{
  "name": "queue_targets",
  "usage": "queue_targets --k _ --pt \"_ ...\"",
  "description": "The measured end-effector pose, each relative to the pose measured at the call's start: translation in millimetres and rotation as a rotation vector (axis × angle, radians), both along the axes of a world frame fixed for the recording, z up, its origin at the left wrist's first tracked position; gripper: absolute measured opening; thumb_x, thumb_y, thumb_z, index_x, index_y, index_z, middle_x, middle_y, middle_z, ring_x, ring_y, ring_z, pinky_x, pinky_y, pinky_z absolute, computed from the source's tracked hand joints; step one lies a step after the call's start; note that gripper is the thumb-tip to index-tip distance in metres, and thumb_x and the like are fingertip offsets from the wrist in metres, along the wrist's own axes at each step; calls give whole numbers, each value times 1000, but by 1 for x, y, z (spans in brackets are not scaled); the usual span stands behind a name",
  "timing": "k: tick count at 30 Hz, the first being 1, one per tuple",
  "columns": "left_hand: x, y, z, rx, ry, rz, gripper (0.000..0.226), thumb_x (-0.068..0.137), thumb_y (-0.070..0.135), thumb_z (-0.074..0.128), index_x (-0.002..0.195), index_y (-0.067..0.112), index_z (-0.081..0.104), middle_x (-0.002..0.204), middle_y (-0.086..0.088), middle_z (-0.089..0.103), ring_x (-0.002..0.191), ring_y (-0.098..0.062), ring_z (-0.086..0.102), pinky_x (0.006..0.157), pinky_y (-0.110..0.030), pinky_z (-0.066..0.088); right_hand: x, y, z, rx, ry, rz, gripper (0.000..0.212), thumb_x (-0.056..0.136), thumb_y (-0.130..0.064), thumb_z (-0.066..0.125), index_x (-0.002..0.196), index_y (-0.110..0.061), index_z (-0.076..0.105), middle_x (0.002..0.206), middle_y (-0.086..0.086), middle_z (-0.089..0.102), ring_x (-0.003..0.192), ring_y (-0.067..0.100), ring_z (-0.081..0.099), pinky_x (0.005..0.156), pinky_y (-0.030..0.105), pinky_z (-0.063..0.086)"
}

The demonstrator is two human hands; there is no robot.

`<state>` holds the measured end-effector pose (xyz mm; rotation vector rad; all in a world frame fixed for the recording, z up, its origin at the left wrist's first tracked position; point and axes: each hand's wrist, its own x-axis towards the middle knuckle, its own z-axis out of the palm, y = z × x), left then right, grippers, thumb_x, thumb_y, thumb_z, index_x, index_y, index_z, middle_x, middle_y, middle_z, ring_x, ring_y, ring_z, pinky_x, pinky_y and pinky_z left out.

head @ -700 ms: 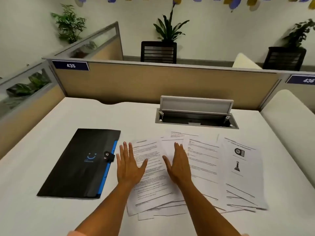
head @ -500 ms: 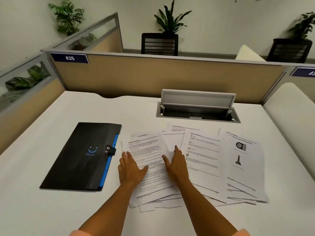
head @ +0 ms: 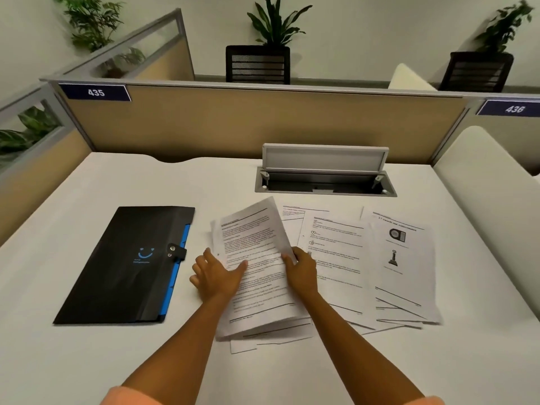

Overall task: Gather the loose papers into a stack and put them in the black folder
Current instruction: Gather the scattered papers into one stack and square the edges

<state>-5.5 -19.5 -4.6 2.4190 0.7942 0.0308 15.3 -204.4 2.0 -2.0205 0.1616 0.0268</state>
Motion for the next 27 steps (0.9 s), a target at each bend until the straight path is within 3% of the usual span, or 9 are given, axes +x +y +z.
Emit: queue_targets --k 3,5,7,9,12,14,18,22,27 --pt "10 -13 4 -216 -46 -5 93 73 64 72 142 14 33 139 -14 49 130 -34 41 107 -50 31 -3 -29 1 101 -15 -125 19 97 -20 59 100 -3 68 90 8 71 84 26 66 76 35 55" --pt "18 -26 6 -406 -59 -41 79 76 60 73 134 16 42 129 -11 60 119 -32 53 103 -45 41 -5 -50 0 132 0 -208 18 96 -22 59 93 -6 67 87 7 71 83 27 66 80 41 57" --pt "24 -44 8 -513 -86 -122 57 80 47 76 122 16 53 121 -8 67 101 -24 63 88 -36 52 -7 -70 -3 111 4 -286 27 97 -27 58 88 -3 66 85 10 70 82 29 66 80 46 57" --pt "29 -63 11 -486 -84 -225 35 85 29 74 112 14 59 113 -7 69 88 -18 62 69 -24 50 -10 -87 -5 75 17 -355 30 98 -33 56 91 -5 66 88 7 71 82 26 66 82 46 57" --pt "38 -91 12 -428 -71 -322 20 87 15 69 106 12 63 101 -6 68 87 -20 64 72 -29 53 -12 -107 -4 33 41 -437 32 98 -35 55 104 -6 67 104 11 70 96 28 65 90 49 56" --pt "41 -107 11 -413 -74 -359 20 87 12 67 107 10 65 98 -4 66 94 -25 65 79 -33 54 -11 -117 -5 -122 72 -502 40 96 -35 58 119 -3 64 124 17 61 115 35 56 100 52 49" --pt "47 -131 4 -368 -47 -408 32 88 12 68 119 6 63 119 -11 57 106 -25 61 84 -26 49 -10 -131 -3 -312 178 -526 46 95 -37 59 129 -6 59 143 16 44 131 37 41 107 53 38" --pt "53 -146 4 -334 -3 -405 46 85 17 73 126 4 57 124 -14 49 105 -27 59 84 -26 50 -9 -139 -5 -130 211 -499 53 90 -25 69 133 -4 46 142 17 37 120 36 54 100 44 47" --pt "58 -147 8 -480 46 -272 63 77 20 80 124 9 39 113 -6 48 98 -24 58 70 -26 49 -11 -148 -6 28 222 -467 59 87 -23 73 132 -9 37 129 18 58 114 37 59 92 44 51"
